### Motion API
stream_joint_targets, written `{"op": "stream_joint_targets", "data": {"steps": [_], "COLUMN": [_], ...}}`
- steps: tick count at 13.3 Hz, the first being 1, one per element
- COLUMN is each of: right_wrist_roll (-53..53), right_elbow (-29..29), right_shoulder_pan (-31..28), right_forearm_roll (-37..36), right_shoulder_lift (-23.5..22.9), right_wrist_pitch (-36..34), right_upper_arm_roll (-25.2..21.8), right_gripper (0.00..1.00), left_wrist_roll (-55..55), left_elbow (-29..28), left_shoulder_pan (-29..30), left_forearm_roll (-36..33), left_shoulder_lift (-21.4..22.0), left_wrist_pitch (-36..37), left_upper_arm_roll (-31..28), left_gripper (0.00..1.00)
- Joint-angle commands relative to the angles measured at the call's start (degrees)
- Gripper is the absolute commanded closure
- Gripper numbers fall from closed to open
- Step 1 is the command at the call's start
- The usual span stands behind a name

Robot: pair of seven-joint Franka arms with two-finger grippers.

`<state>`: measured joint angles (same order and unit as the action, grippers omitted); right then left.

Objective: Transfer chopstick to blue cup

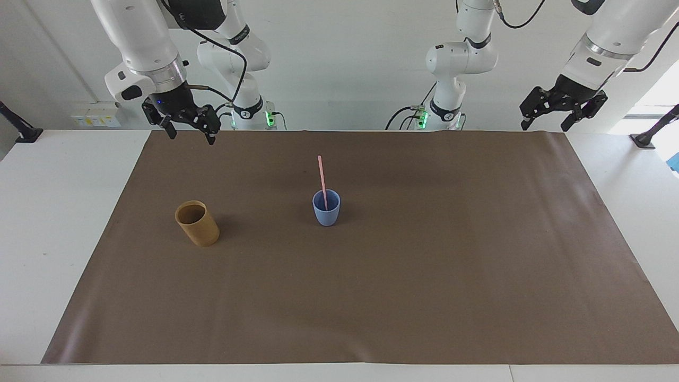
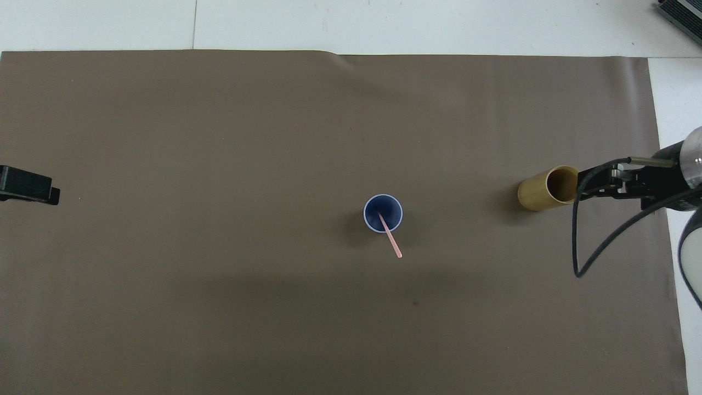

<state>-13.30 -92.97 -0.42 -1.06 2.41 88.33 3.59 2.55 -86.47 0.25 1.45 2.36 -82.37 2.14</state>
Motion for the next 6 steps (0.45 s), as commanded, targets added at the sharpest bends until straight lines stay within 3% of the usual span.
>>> {"op": "stream_joint_targets", "data": {"steps": [1, 6], "right_wrist_roll": [1.3, 1.5], "right_elbow": [-1.2, -1.2], "right_shoulder_pan": [-0.9, -1.1], "right_forearm_roll": [1.4, 1.4], "right_shoulder_lift": [1.0, 0.9], "right_wrist_pitch": [1.2, 1.2], "right_upper_arm_roll": [0.1, 0.1], "right_gripper": [0.0, 0.0], "left_wrist_roll": [0.6, 0.6], "left_elbow": [-0.5, -0.5], "left_shoulder_pan": [0.6, 0.6], "left_forearm_roll": [0.7, 0.7], "left_shoulder_lift": [0.9, 0.9], "left_wrist_pitch": [0.5, 0.5], "left_upper_arm_roll": [0.1, 0.1], "left_gripper": [0.0, 0.0]}}
